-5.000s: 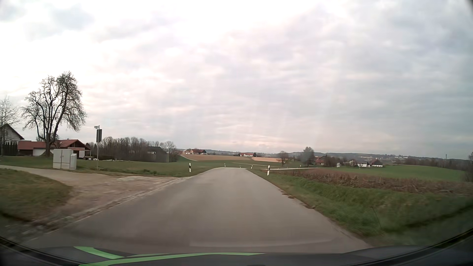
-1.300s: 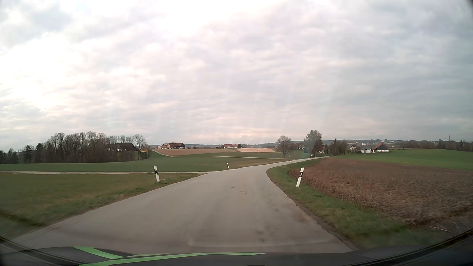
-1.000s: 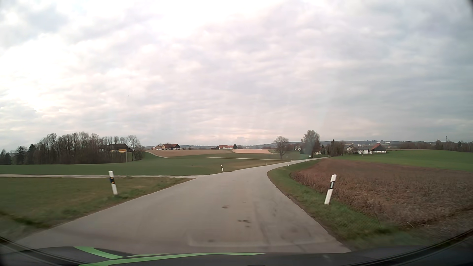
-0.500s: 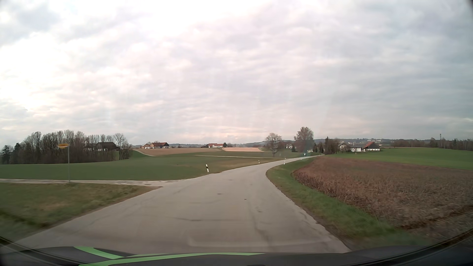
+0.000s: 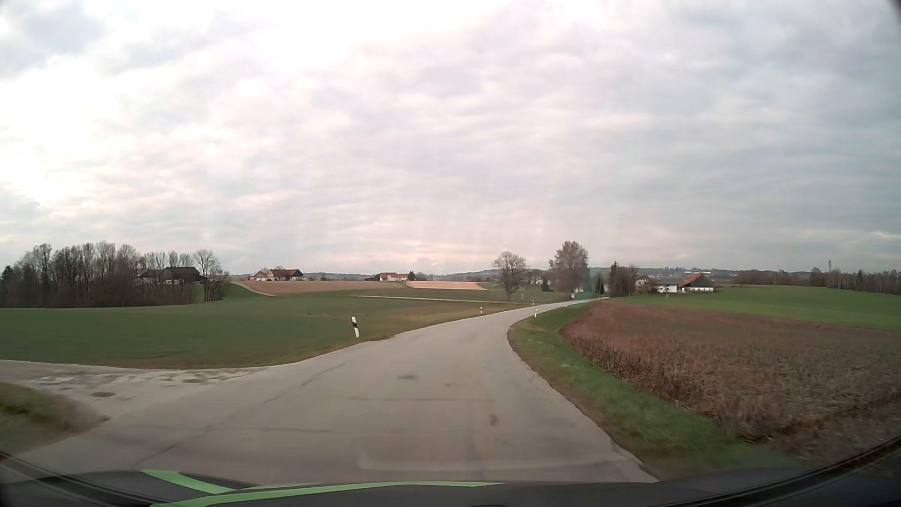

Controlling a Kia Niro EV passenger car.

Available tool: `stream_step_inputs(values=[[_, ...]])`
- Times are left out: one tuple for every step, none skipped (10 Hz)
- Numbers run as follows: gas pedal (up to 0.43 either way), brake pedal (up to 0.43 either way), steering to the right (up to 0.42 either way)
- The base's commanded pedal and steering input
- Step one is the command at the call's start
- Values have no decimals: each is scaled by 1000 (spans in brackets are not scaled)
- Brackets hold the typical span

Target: Follow the waypoints while adhering to traffic rules and regulations

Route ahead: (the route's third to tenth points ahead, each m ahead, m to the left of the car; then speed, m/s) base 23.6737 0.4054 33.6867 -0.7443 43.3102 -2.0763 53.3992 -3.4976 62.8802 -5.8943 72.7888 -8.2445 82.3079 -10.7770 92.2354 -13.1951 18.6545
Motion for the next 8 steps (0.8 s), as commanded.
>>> stream_step_inputs(values=[[110,0,16],[110,0,15],[110,0,14],[110,0,14],[110,0,14],[98,0,14],[98,0,15],[98,0,16]])
